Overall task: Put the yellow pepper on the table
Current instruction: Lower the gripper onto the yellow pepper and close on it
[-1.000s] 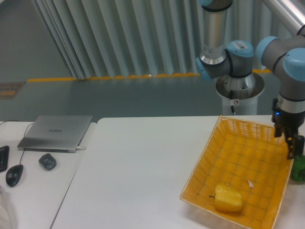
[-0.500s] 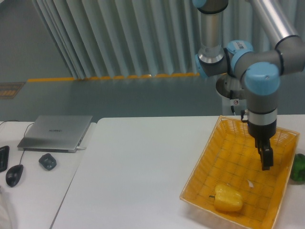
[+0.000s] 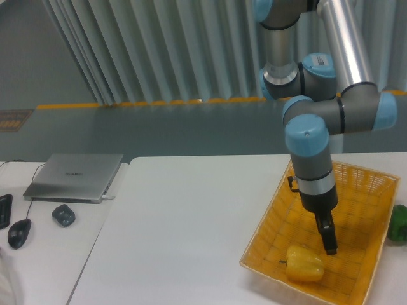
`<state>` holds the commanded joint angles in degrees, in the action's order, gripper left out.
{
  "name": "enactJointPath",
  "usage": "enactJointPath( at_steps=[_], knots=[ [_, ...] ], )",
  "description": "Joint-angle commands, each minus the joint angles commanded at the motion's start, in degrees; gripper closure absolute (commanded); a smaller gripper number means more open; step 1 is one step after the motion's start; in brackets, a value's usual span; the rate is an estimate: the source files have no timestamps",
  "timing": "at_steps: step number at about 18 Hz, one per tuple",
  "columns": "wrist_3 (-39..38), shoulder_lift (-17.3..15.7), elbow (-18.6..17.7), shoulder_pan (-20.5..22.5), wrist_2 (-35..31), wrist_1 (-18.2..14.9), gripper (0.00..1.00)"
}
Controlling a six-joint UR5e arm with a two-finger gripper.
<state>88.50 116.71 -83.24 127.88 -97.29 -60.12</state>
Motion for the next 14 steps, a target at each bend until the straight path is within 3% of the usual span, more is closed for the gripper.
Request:
enactJointPath(
  at_steps=[6, 14],
  knots=[
    [-0.1, 3.2, 2.7, -1.8, -1.2, 0.0, 0.00],
    [-0.7, 4.5, 2.8, -3.4, -4.3, 0.0, 0.00]
  ],
)
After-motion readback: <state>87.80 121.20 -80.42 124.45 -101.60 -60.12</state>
